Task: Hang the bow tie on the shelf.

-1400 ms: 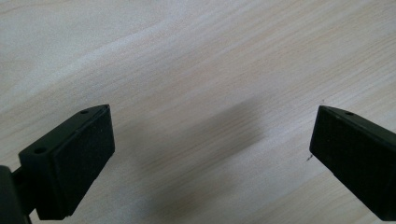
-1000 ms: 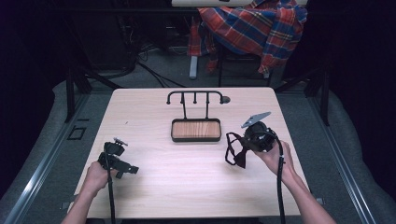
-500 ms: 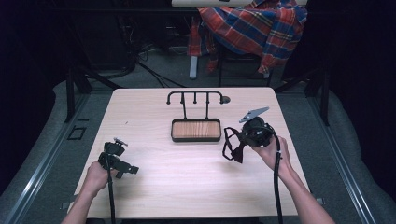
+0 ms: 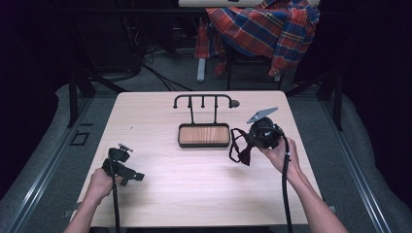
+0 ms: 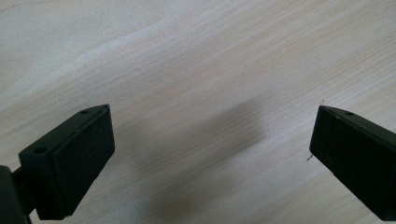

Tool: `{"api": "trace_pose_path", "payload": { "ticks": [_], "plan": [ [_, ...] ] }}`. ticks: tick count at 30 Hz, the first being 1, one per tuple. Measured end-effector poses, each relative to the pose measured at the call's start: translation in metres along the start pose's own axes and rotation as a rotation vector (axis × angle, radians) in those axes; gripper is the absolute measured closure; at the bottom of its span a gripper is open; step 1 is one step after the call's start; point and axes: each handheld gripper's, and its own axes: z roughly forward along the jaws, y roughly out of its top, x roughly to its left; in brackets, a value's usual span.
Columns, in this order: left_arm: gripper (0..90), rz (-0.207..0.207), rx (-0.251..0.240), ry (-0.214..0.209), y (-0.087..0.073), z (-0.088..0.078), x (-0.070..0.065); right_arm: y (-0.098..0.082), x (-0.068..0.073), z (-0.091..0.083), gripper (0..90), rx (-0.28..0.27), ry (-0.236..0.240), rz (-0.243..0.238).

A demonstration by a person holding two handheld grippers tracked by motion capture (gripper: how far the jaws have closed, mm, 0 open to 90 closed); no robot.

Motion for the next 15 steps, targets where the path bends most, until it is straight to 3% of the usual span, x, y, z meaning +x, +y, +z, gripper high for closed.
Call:
{"api": "trace_pose_path", "payload": {
  "ticks": [15],
  "plan": [
    [0.0,0.002,-0.003,0.003,0.0001,-0.0001,-0.0004,0.0100,-0.0025,-0.0033,88.9,-0.035,-0.001,0.012]
  ]
}}
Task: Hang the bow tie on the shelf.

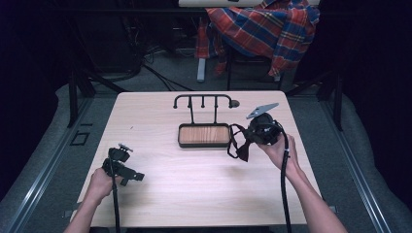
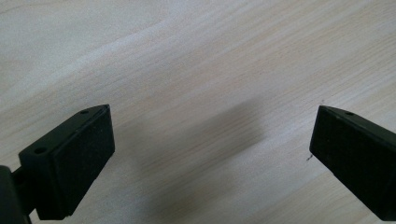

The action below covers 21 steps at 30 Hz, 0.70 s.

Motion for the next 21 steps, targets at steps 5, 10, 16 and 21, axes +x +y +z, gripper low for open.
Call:
{"api": "trace_pose_path", "payload": {
  "ticks": [5,10,16,21],
  "plan": [
    [0.1,0.001,0.000,-0.001,0.000,0.000,0.000,0.004,0.000,0.000,88.9,-0.007,0.003,0.000],
    [0.1,0.001,0.000,-0.002,0.000,0.000,0.000,0.007,0.000,0.001,89.0,-0.011,0.004,0.002],
    [0.1,0.001,0.000,-0.002,0.000,0.000,0.000,0.011,0.000,-0.001,89.0,-0.025,0.002,0.004],
    [0.1,0.000,0.000,-0.003,0.000,0.000,0.000,0.016,-0.002,-0.002,89.1,-0.039,0.002,0.008]
  ]
}}
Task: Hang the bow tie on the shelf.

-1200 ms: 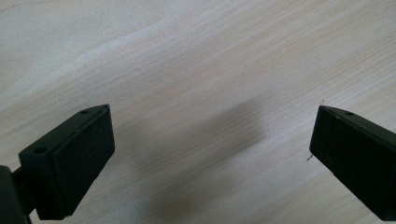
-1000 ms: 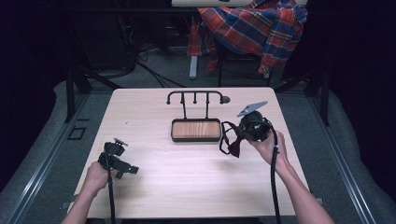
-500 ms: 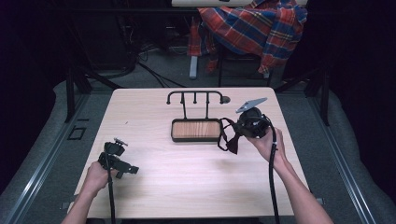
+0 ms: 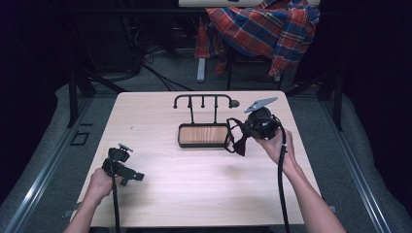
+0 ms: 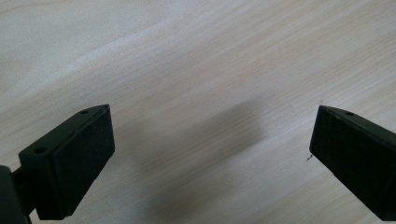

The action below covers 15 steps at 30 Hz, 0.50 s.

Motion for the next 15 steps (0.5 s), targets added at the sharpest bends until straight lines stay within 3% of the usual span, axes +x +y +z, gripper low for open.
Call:
{"api": "trace_pose_path", "payload": {
  "ticks": [15],
  "plan": [
    [0.1,0.001,0.000,-0.002,0.000,0.000,0.000,0.016,-0.005,-0.004,89.1,-0.021,-0.014,-0.001]
  ]
}}
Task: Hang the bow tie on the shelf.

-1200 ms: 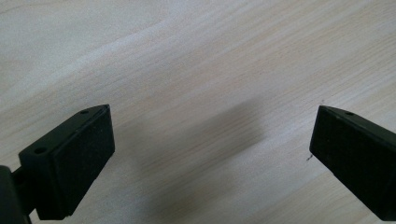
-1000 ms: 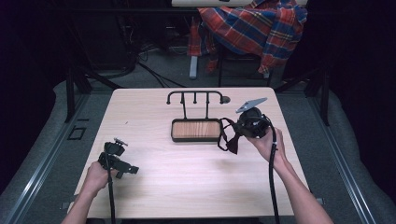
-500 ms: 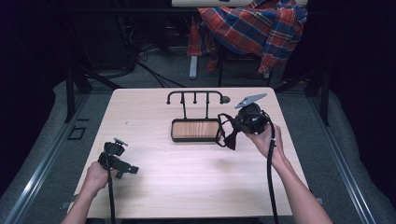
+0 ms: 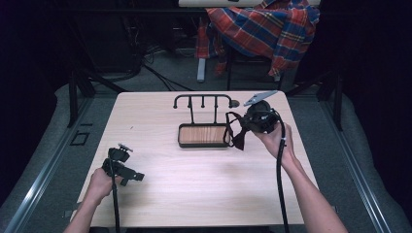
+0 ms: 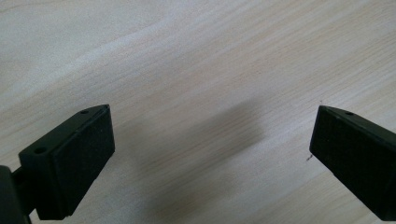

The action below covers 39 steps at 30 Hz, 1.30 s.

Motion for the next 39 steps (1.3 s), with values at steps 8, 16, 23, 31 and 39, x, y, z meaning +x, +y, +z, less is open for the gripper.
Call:
{"api": "trace_pose_path", "payload": {
  "ticks": [8,16,23,31,39],
  "plan": [
    [0.1,-0.001,0.000,-0.001,0.000,0.000,0.000,0.008,-0.003,-0.002,89.1,-0.005,-0.013,-0.008],
    [0.1,0.000,0.000,-0.003,0.000,0.000,0.000,0.015,-0.006,-0.001,89.1,-0.003,-0.022,-0.006],
    [0.1,-0.001,0.001,-0.004,0.000,0.000,0.000,0.018,-0.010,0.001,89.1,0.000,-0.025,0.003],
    [0.1,0.000,0.001,-0.005,0.000,0.000,0.000,0.021,-0.015,0.005,89.1,0.007,-0.025,0.008],
    [0.1,0.001,0.002,-0.006,0.000,0.000,0.000,0.022,-0.019,0.012,89.1,0.007,-0.024,0.030]
  ]
}}
